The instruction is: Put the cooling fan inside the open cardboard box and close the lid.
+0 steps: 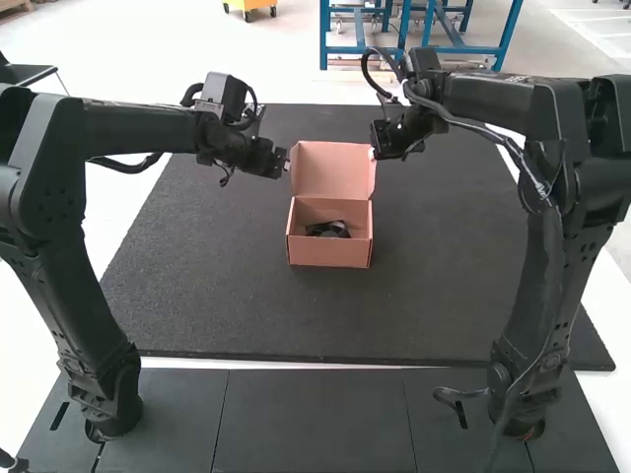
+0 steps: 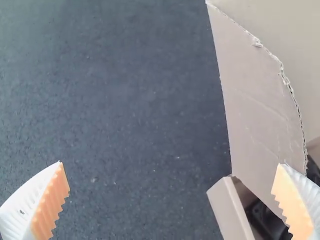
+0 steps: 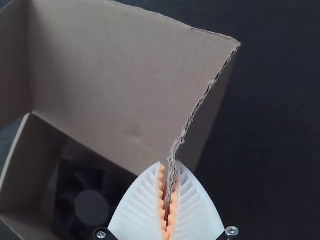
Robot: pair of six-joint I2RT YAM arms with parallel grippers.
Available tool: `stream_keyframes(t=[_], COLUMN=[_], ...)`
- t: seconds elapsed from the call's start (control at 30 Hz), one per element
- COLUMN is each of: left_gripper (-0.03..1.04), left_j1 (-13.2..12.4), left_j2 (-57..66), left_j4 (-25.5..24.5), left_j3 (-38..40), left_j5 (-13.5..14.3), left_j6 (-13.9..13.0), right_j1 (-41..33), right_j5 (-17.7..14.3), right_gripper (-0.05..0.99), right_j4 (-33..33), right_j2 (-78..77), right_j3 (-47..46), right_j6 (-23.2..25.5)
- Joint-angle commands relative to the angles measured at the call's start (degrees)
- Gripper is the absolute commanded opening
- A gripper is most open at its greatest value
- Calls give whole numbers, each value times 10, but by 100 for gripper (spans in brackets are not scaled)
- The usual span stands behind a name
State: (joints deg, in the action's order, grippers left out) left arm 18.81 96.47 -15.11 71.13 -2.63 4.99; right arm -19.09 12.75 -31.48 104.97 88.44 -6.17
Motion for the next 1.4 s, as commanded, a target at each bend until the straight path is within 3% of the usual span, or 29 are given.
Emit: stream_keyframes(t=[0.0,0.63,0.83,0.9,1.13,1.27,1.37], left_gripper=[96,96,96,96,96,96,96], left_j1=[5,5,18,15,-5,-26,-34], left_j2=[-14,-64,-80,-86,-90,-99,-100], left_j4=[-1,-34,-44,-44,-31,-22,-19], left_j3=[24,5,-14,-21,-46,-46,-48], left_j5=[-7,-11,-7,9,80,106,107], left_j6=[6,9,13,30,34,38,39], right_j1=[-24,-43,-44,-43,-40,-40,-40], right_j5=[29,32,32,32,32,32,32], right_gripper=[-2,-2,-2,-2,-2,-2,-2], right_j4=[-24,-111,-116,-117,-121,-127,-129], right_j2=[-7,-18,-26,-27,-33,-35,-35], right_j3=[2,5,3,2,4,2,1], right_j6=[3,-2,0,1,1,1,-1])
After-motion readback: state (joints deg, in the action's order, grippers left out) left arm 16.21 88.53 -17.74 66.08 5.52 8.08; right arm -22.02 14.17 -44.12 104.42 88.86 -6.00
